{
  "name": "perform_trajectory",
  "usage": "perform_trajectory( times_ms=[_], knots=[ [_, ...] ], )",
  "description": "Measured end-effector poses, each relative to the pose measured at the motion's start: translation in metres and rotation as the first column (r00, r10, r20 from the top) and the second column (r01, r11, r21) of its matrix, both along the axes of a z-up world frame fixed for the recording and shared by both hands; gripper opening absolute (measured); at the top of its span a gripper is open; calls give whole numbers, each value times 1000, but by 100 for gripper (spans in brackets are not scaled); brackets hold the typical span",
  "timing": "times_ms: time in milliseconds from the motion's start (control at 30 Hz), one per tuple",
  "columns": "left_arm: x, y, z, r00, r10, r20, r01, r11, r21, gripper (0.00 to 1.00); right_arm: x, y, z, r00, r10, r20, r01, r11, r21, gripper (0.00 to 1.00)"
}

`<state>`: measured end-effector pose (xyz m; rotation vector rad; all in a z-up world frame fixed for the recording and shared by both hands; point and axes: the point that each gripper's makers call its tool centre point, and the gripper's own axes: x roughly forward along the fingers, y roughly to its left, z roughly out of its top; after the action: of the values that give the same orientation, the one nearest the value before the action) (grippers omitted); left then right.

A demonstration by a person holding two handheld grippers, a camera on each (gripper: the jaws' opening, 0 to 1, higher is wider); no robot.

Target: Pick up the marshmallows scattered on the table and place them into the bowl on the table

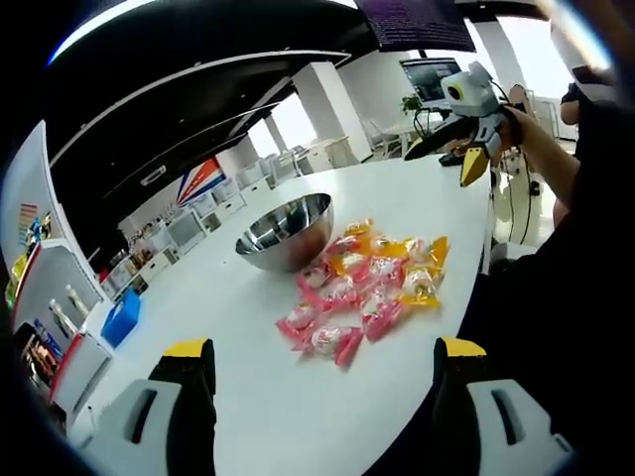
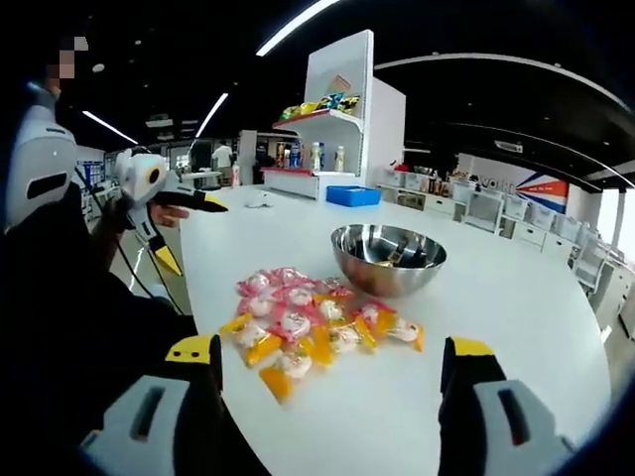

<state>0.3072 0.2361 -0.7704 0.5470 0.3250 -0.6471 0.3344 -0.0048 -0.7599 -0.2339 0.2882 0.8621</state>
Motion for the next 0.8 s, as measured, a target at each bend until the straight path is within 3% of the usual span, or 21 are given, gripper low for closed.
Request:
perform_trajectory(
  times_ms=[300,433,567,633,800],
  knots=[
    [18,4,-18,1000,-1,-8,0,997,-74,89,3,1,-5,1000,0,-12,0,1000,-10,84],
    [33,4,-19,999,7,45,-2,995,-101,89,2,3,-5,1000,9,-15,-9,1000,-9,84],
    [47,-1,-23,999,-3,43,11,981,-194,90,0,6,-9,1000,8,-8,-8,999,-43,84],
    [52,-5,-26,999,-19,49,30,973,-227,91,-1,6,-10,1000,13,-14,-14,999,-48,84],
    [59,-20,-36,992,-100,77,115,965,-233,94,-1,6,-9,1000,15,-16,-16,999,-33,83]
  ],
)
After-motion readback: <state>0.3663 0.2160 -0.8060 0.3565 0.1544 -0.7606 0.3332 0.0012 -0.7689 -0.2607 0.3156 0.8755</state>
